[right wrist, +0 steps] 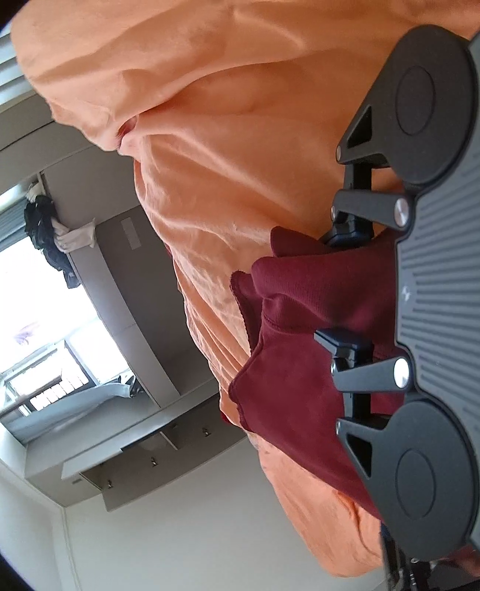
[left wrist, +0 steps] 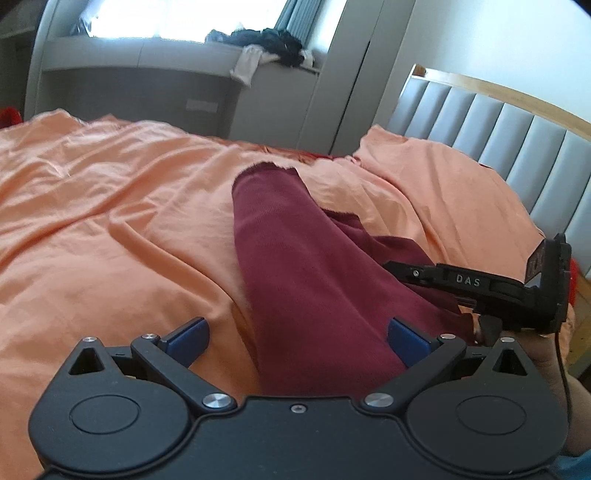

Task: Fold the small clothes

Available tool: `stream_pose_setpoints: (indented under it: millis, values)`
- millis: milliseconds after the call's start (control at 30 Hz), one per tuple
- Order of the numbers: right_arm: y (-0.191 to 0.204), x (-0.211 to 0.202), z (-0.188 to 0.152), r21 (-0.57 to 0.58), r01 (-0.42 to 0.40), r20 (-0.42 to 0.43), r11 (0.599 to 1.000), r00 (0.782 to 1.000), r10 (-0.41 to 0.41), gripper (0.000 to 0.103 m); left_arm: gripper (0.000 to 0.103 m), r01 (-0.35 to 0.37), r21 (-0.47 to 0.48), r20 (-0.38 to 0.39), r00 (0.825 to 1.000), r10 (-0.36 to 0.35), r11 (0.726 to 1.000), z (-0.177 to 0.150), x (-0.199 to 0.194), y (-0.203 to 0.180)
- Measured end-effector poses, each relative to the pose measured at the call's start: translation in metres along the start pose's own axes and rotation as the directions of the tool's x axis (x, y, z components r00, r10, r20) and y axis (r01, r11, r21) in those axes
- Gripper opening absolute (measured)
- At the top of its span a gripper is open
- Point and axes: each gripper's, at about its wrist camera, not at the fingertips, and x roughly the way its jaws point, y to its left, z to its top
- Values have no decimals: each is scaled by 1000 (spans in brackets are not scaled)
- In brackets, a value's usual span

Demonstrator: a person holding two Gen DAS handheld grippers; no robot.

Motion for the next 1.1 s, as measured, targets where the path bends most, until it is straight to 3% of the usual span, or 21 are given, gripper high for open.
stream_pose_setpoints:
  millis: [100, 200, 467, 567, 700, 833, 1100]
  values:
    - [-1, -3, -1, -5, -3, 2, 1000, 1000, 3, 51, 103, 18, 12, -39, 999, -17, 1000, 1, 4, -4]
    - [-1, -2, 0, -19, 1, -2, 1000, 1000, -1, 50, 103, -12, 47, -58, 998, 14, 999, 3, 8, -12]
    - [0, -2, 1, -20, 9, -1, 1000, 1000, -10, 50, 102, -37, -7, -115, 993, 36, 999, 10, 9, -12]
    - [5, -3, 1, -60, 29, 6, 998, 1000, -29, 42, 101, -43, 3, -114, 993, 43, 999, 9, 8, -13]
    - [13, -7, 0, -105, 60, 19, 993, 998, -59, 30, 95, -36, -1, -118, 992, 35, 999, 9, 6, -15]
    - [23, -12, -2, -162, 85, 47, 983, 996, -79, 27, 85, -22, 2, -123, 992, 22, 1000, 10, 5, -17]
    - [40, -19, -5, -274, 143, 91, 951, 988, -123, 27, 77, -26, 24, -115, 993, 28, 999, 8, 2, -22]
